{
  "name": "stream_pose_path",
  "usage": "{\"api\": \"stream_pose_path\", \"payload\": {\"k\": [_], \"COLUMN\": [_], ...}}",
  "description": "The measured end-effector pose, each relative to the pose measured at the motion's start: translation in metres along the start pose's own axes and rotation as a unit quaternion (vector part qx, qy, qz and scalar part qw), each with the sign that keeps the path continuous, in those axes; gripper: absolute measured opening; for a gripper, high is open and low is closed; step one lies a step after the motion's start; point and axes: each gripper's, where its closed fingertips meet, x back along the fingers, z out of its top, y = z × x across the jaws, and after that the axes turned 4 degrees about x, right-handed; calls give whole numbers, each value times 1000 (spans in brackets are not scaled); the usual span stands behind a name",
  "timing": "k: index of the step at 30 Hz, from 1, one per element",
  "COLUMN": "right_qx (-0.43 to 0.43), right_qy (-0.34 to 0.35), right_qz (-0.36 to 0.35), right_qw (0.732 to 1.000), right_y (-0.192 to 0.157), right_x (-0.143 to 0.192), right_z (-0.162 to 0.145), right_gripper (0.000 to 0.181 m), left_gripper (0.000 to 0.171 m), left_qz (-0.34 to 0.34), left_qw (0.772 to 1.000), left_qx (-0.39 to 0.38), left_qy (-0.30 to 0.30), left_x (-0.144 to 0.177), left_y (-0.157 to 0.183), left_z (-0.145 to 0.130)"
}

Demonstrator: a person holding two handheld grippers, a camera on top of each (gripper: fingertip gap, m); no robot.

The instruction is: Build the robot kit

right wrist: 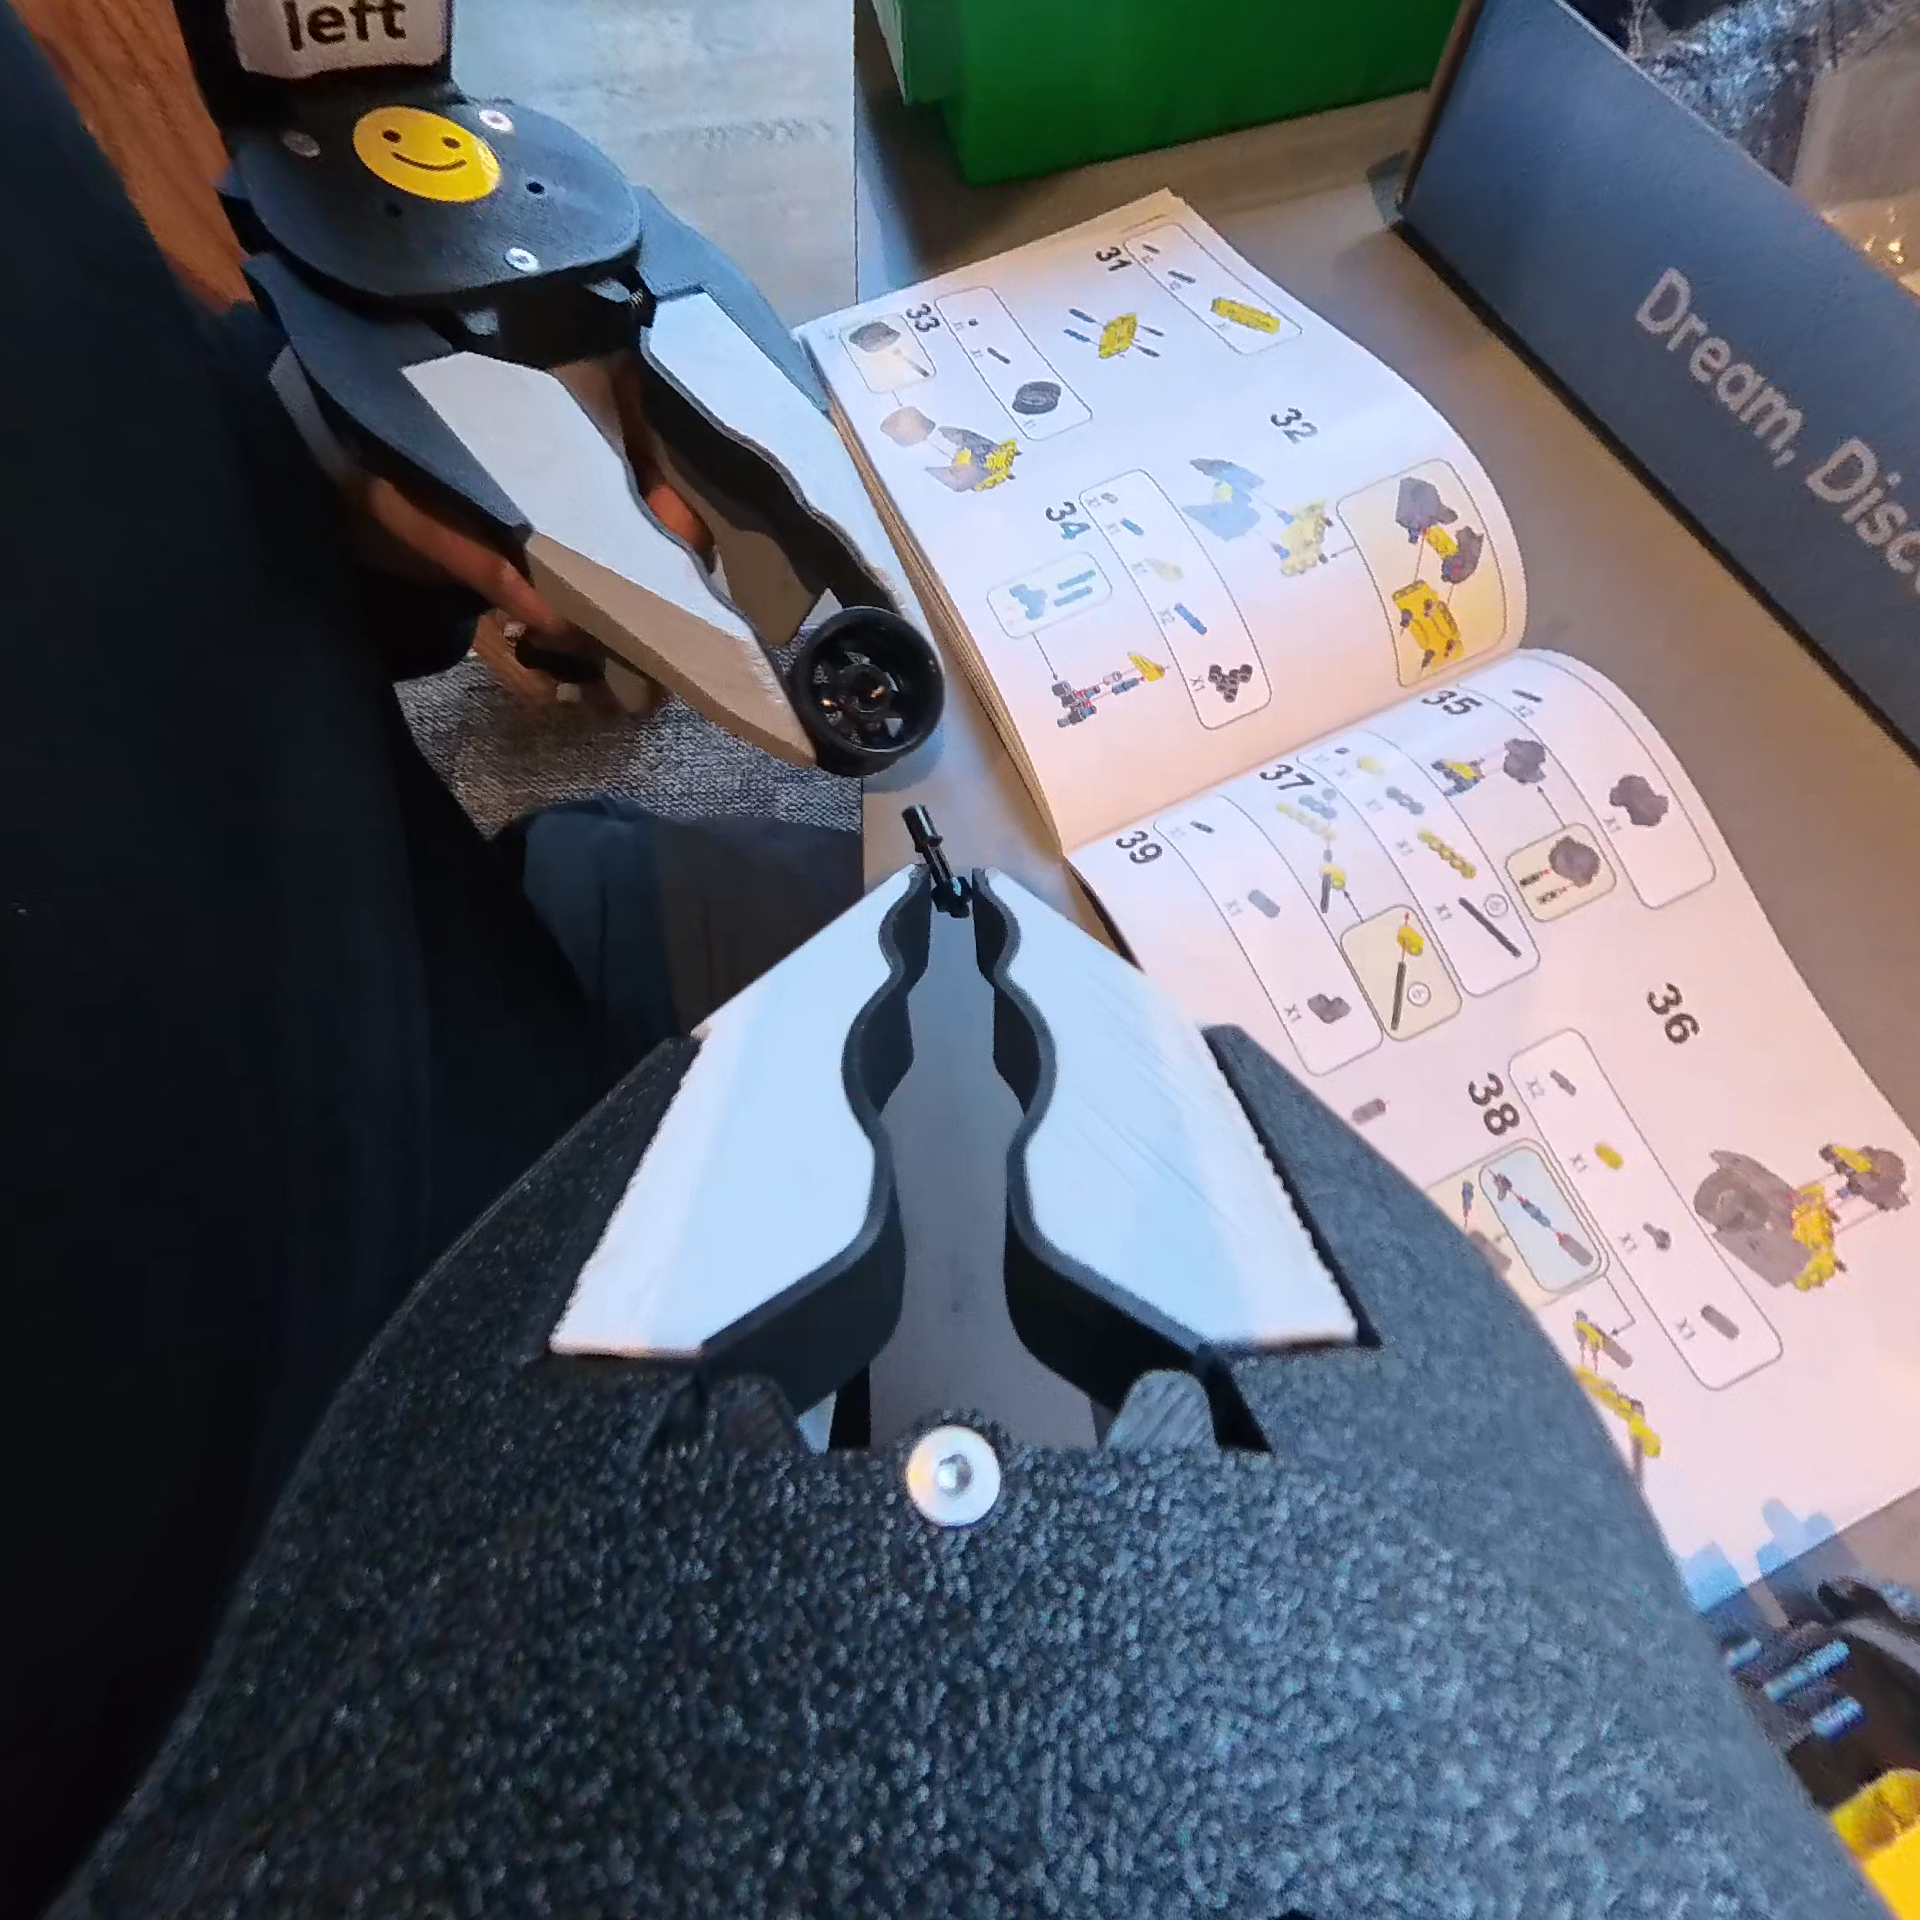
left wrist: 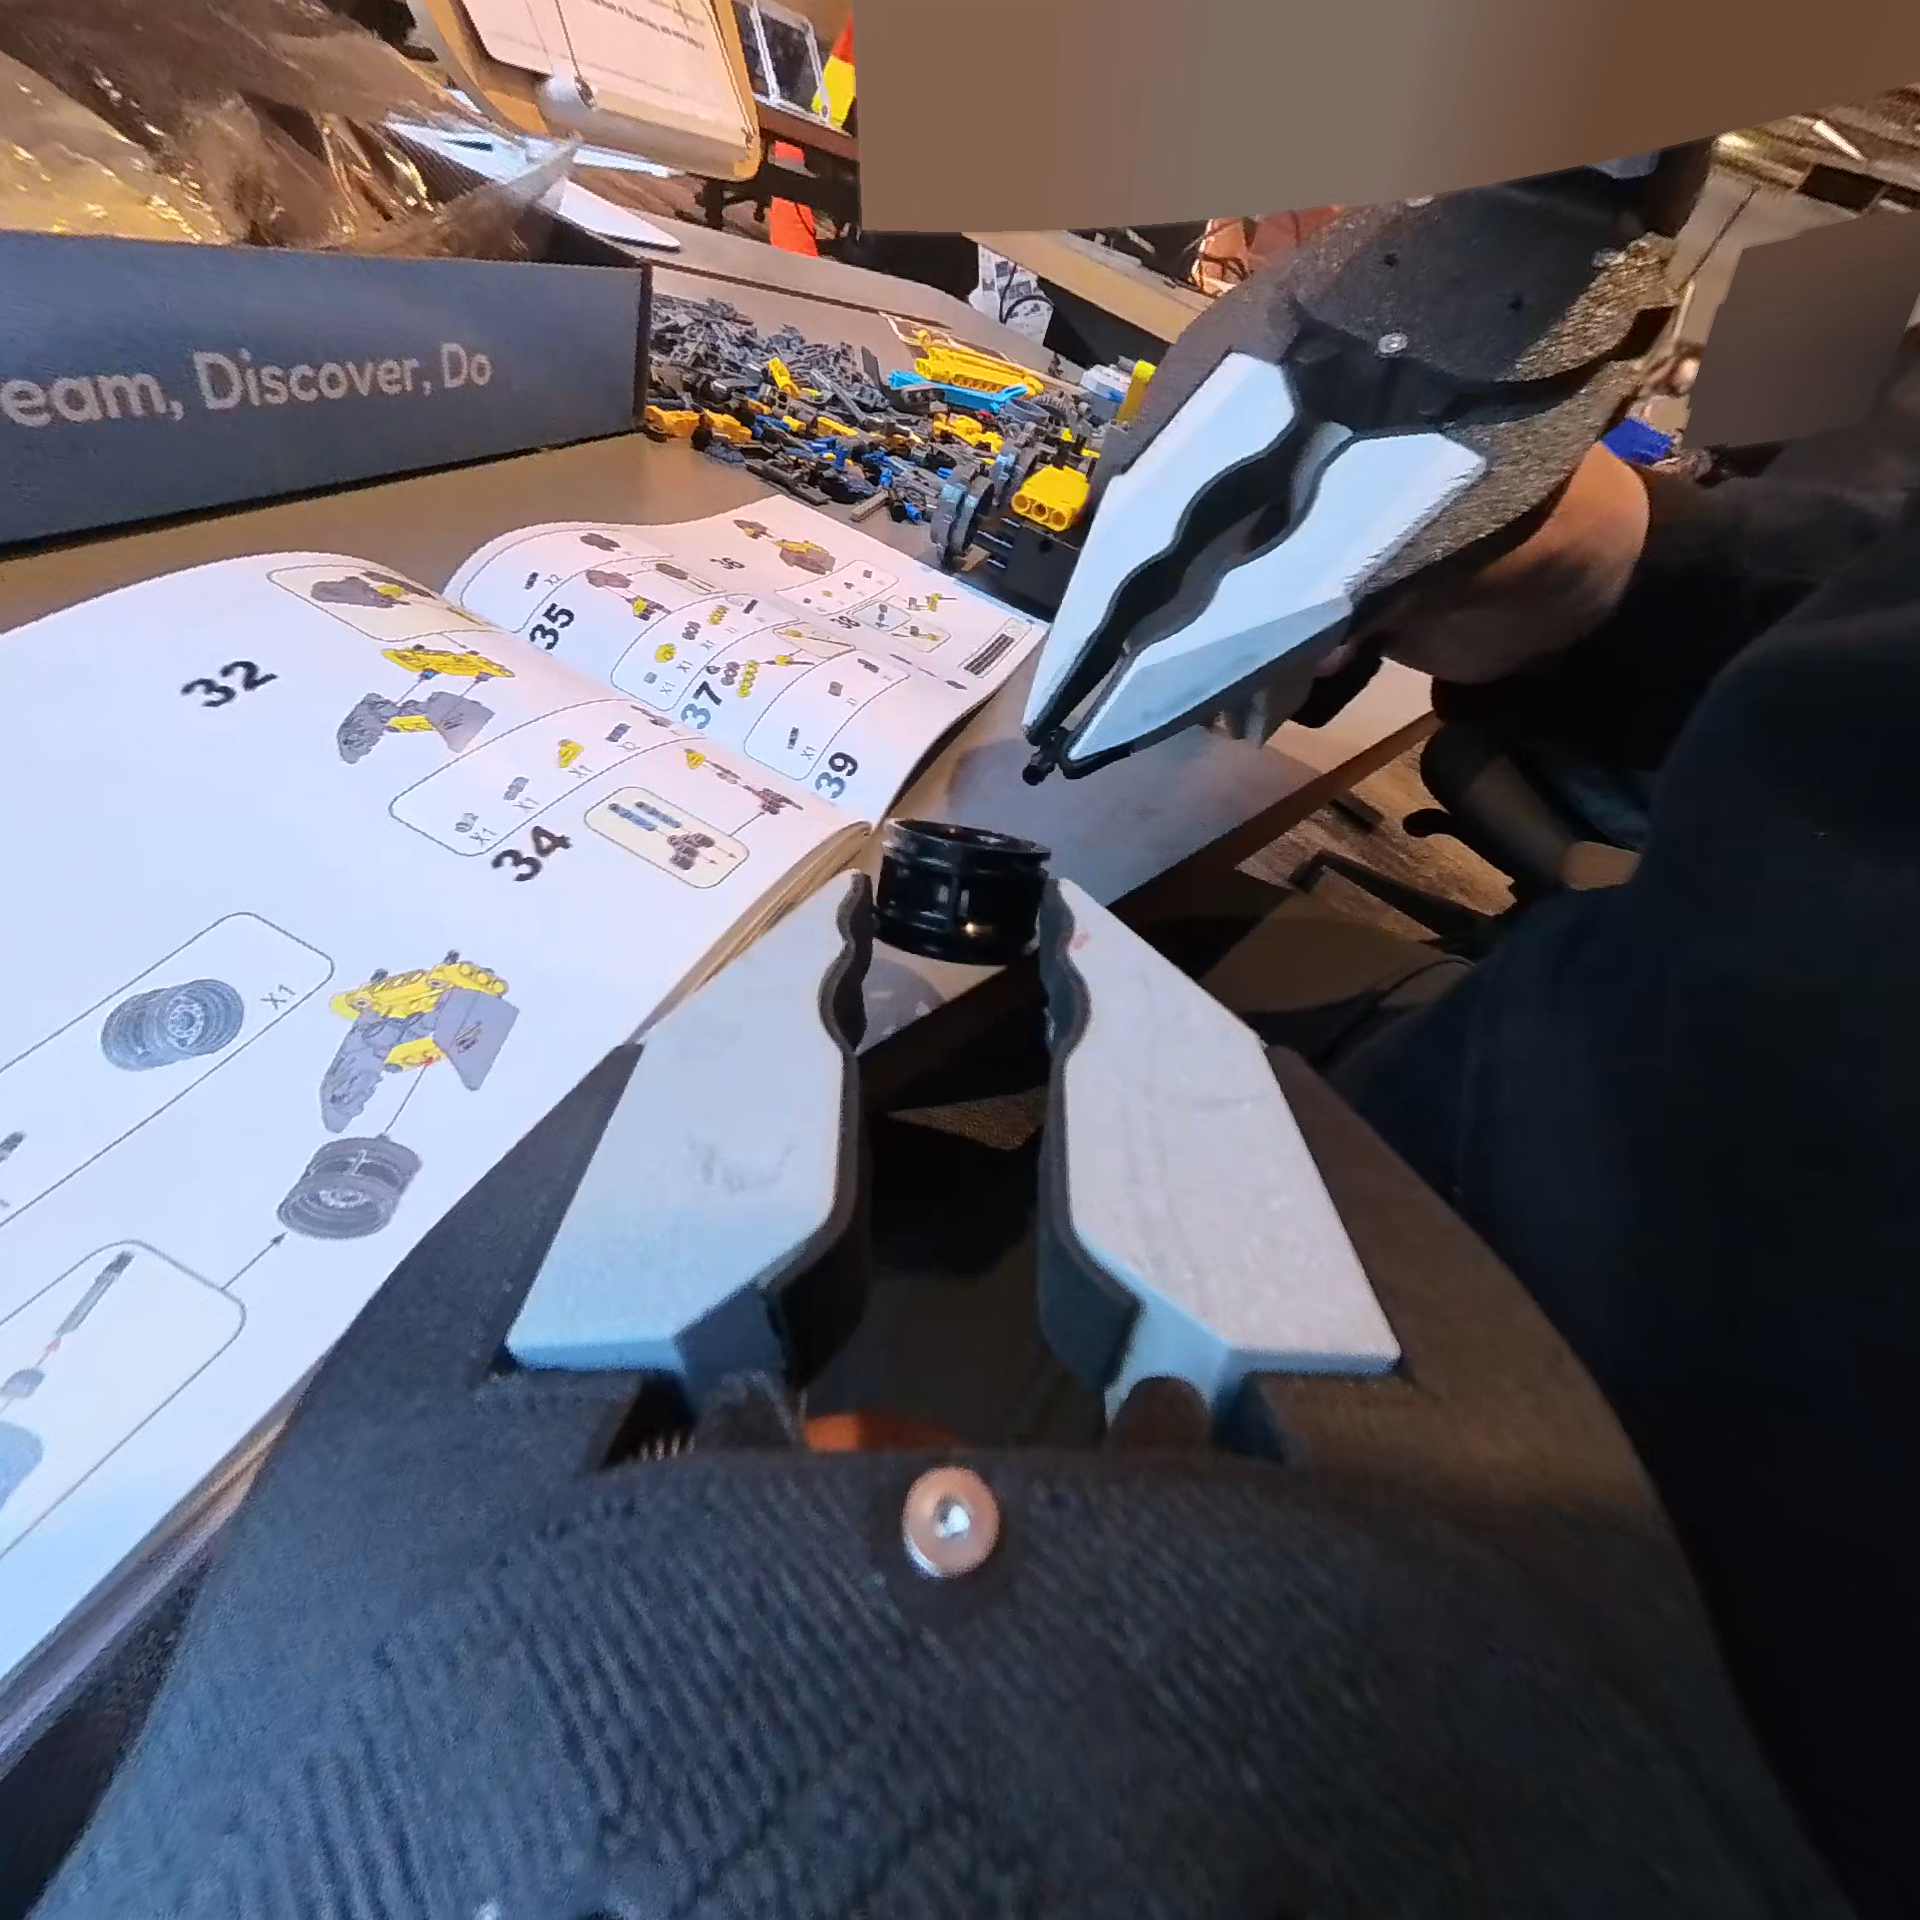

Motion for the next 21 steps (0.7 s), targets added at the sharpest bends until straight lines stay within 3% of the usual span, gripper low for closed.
{"api": "stream_pose_path", "payload": {"k": [21], "right_qx": [19], "right_qy": [9], "right_qz": [30], "right_qw": [999], "right_y": [-1], "right_x": [-11], "right_z": [7], "right_gripper": [7], "left_gripper": [30], "left_qz": [2], "left_qw": [1000], "left_qx": [25], "left_qy": [4], "left_x": [1], "left_y": [-9], "left_z": [-1]}}
